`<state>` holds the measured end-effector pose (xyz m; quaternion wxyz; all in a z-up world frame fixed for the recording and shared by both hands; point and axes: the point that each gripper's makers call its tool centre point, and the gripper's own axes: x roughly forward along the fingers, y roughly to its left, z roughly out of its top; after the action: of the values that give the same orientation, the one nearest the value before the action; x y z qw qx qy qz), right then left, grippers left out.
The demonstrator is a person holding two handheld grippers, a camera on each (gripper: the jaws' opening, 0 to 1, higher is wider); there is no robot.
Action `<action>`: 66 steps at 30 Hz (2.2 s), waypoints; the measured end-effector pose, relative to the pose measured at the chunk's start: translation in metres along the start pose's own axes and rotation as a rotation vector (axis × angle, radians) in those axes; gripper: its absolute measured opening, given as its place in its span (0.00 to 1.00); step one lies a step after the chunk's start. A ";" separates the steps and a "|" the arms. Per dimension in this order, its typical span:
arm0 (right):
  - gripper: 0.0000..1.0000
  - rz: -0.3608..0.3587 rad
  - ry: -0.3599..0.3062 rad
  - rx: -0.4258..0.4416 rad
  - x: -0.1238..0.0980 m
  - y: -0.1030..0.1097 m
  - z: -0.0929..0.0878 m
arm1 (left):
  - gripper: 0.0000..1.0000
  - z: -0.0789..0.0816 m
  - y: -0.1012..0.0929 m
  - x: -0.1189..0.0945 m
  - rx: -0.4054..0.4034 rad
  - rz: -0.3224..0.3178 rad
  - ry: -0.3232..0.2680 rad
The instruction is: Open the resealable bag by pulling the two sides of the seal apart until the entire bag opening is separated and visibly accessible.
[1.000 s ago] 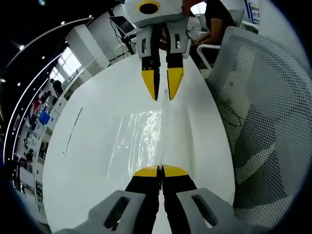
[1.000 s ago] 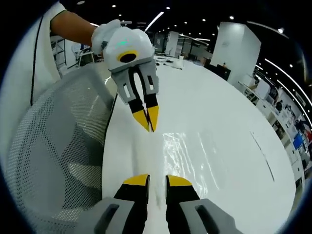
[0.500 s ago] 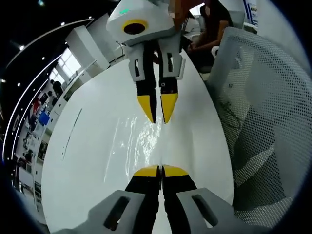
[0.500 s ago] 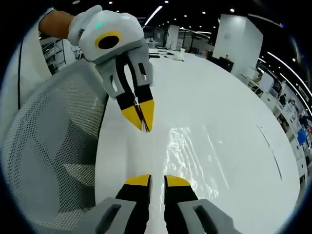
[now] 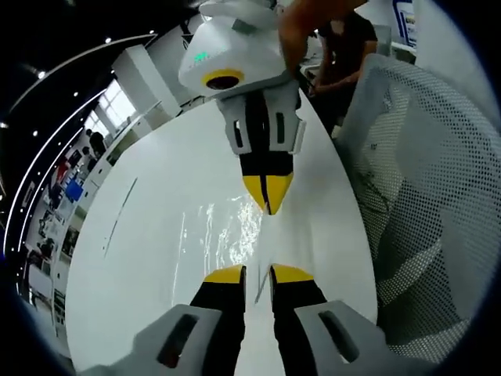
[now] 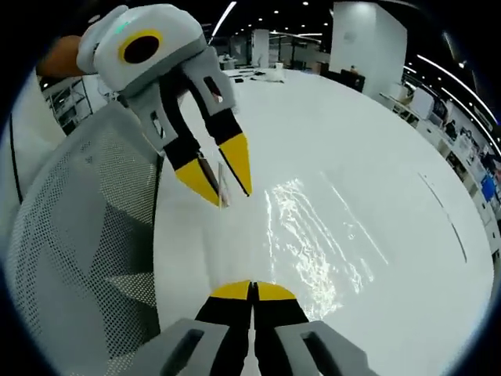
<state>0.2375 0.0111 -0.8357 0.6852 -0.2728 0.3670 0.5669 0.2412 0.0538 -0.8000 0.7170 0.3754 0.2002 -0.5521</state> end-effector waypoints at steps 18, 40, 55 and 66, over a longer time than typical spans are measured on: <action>0.00 -0.030 -0.004 0.019 0.002 -0.002 0.022 | 0.11 0.014 -0.013 0.002 0.058 -0.042 -0.026; 0.00 -0.345 -0.183 -0.185 -0.042 -0.047 0.075 | 0.04 0.008 0.019 0.003 0.081 0.041 0.056; 0.00 -0.547 -0.303 -0.273 -0.080 -0.069 0.108 | 0.00 0.023 0.036 0.000 0.070 0.094 0.064; 0.00 -0.548 -0.283 -0.302 -0.073 -0.067 0.103 | 0.00 0.017 0.023 0.004 0.070 0.037 0.092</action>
<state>0.3162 0.0361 -0.7196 0.8081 -0.3781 0.0933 0.4419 0.2619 0.0408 -0.7846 0.7036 0.4291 0.2067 -0.5274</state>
